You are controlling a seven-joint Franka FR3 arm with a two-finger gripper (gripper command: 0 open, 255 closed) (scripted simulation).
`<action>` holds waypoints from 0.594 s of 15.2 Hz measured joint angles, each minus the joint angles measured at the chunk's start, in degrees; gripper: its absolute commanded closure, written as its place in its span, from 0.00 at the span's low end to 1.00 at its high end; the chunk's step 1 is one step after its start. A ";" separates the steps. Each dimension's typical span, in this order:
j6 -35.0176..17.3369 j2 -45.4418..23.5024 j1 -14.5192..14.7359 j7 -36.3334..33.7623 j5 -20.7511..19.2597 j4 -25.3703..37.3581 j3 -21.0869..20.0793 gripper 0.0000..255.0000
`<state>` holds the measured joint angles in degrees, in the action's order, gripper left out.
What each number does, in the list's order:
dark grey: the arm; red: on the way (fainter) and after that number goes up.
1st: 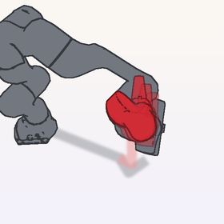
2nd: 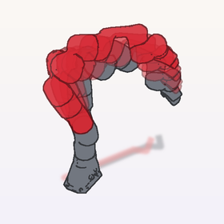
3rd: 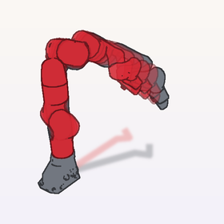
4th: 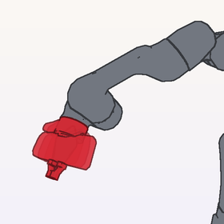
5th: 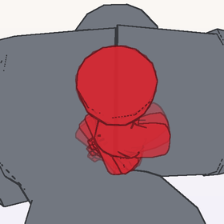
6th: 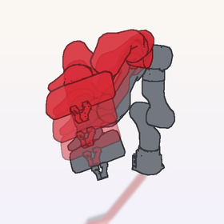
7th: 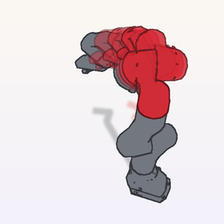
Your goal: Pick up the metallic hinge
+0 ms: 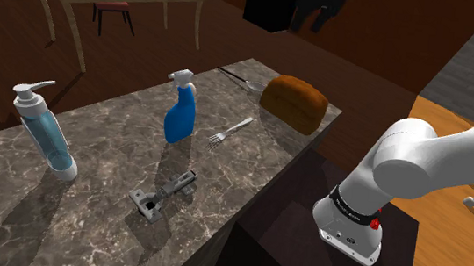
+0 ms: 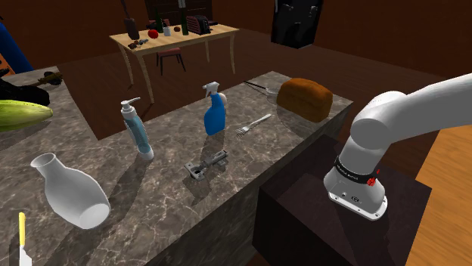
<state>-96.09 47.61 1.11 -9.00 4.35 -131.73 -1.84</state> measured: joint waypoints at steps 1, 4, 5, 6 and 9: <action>0.00 0.00 0.00 0.00 0.00 0.00 0.00 0.00; -1.90 -0.43 0.53 -1.66 0.66 -2.11 -2.14 0.00; -3.07 -0.52 0.84 -2.56 1.08 -3.48 -3.27 0.00; -3.95 -0.91 1.06 -3.24 1.34 -4.27 -4.18 0.00; -7.69 -3.02 1.98 -6.16 2.60 -6.82 -7.87 0.00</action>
<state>-103.77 44.60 3.09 -15.17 6.95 -138.55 -9.70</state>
